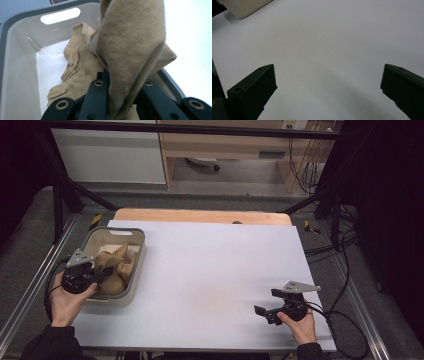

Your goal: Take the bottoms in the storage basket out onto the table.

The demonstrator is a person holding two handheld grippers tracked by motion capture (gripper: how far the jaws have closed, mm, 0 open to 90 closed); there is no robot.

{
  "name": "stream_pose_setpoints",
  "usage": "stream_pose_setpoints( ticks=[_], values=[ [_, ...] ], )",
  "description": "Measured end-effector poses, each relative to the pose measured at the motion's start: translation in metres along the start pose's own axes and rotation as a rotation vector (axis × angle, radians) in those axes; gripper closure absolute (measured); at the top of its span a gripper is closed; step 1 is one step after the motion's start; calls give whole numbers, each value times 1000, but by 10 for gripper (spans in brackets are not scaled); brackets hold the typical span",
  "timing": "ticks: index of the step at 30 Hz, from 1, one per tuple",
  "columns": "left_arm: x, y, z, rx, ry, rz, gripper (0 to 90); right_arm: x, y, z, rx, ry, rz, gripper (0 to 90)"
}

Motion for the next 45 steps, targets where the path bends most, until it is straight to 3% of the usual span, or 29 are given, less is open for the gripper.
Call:
stream_pose_setpoints(
  ticks=[45],
  values=[
    [-2,7,16,38,2,5,828,0,0,0,3,-1,-1,6]
  ],
)
Point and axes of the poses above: each handheld gripper's, and its own axes: z roughly backward along the jaws, y roughly out of its top, x roughly to its right, the point moved 6 cm from there along -z, roughly forward along the jaws, and after that the axes turned 12 degrees about -x, right-handed, at the moved point
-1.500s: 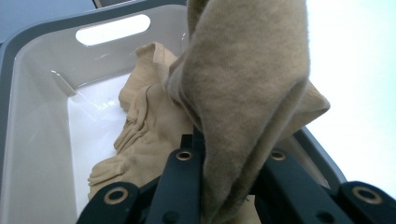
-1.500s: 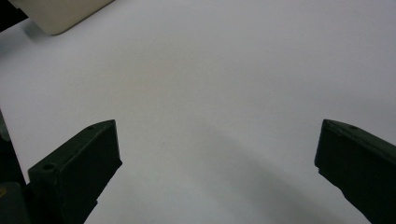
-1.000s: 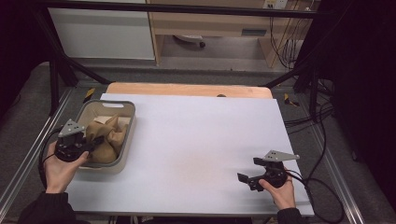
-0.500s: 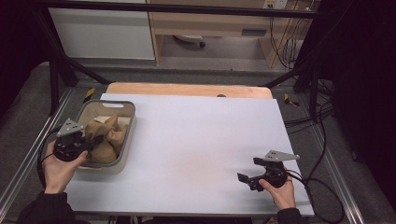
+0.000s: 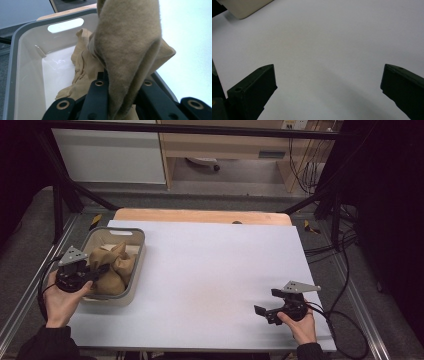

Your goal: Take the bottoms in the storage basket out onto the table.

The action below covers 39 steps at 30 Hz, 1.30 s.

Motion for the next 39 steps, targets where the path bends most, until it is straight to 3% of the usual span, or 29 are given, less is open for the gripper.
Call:
stream_pose_setpoints(
  ticks=[39],
  values=[
    [4,9,15,23,-5,-6,831,0,0,0,-2,-2,0,6]
  ],
)
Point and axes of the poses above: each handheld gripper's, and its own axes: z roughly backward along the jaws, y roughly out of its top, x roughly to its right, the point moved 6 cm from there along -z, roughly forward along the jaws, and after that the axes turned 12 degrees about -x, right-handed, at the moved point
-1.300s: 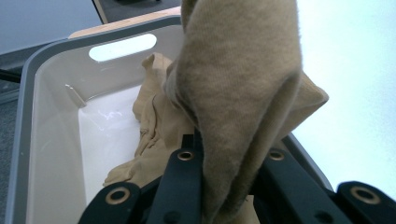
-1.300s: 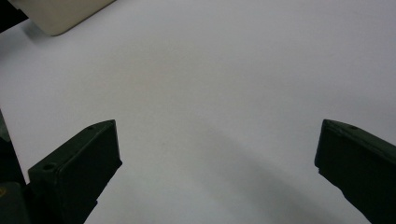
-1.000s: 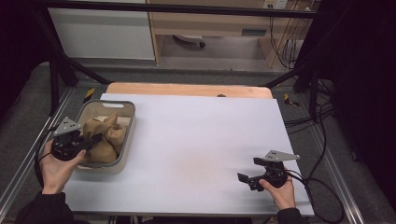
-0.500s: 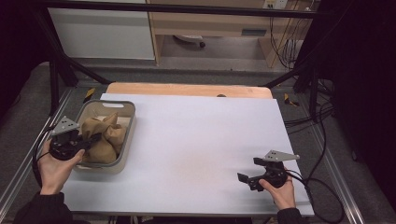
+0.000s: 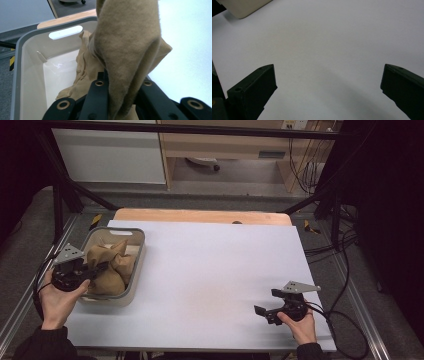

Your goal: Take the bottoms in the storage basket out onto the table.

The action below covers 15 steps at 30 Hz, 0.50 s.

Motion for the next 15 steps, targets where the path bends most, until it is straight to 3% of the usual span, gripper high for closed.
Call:
stream_pose_setpoints(
  ticks=[15],
  values=[
    [-1,4,5,18,1,1,832,0,0,0,0,0,0,6]
  ],
)
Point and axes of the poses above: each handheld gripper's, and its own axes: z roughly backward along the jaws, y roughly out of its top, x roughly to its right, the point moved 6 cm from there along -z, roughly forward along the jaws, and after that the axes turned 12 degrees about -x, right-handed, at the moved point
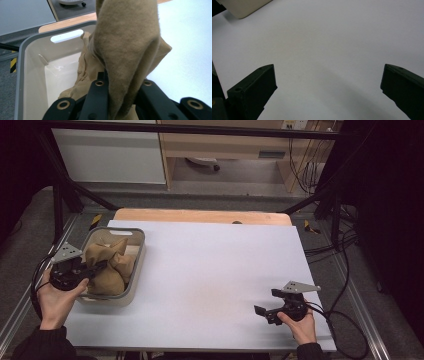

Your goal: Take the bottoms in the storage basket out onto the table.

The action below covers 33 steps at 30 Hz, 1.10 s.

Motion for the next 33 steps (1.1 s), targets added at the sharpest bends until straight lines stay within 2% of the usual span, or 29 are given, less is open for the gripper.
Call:
stream_pose_setpoints(
  ticks=[33],
  values=[
    [-2,16,15,35,5,-9,833,0,0,0,3,-1,-1,6]
  ],
)
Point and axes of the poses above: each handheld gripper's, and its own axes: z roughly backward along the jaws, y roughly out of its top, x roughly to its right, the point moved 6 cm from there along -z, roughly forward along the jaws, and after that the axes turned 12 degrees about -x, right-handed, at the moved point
